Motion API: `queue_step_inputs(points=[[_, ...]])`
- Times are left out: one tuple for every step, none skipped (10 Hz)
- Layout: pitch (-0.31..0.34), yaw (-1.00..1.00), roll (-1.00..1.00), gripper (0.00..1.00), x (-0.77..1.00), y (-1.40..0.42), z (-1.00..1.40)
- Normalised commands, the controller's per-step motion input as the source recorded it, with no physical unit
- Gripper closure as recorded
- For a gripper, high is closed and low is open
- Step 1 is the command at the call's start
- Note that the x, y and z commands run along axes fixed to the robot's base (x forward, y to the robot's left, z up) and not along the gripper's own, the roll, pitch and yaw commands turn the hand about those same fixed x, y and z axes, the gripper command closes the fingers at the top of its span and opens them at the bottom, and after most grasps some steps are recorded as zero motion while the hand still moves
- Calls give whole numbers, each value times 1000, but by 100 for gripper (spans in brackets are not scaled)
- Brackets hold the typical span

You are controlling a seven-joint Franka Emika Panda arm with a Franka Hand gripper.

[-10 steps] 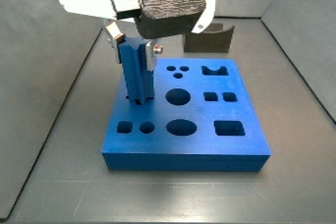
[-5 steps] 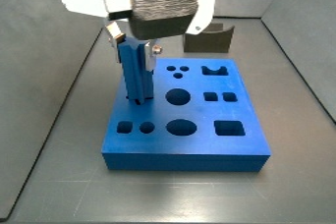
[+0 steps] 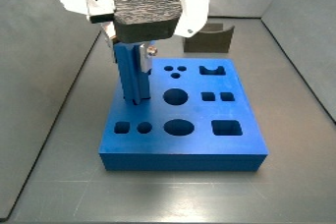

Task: Pick up the star object. Move up. Place the star object on the fixture. Regrasp the star object. Move to above the board. Insert the star object.
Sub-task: Insert the star object.

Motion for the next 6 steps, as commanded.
queue_step_inputs(points=[[-86, -143, -17, 100, 0, -37, -129], [-91, -369, 0, 100, 69, -63, -171], [-51, -523, 0, 100, 97, -83, -209], [-26, -571, 0, 100, 123, -80, -203], [0, -454, 0, 100, 131, -31, -177], [0, -29, 0, 100, 14, 0, 0]])
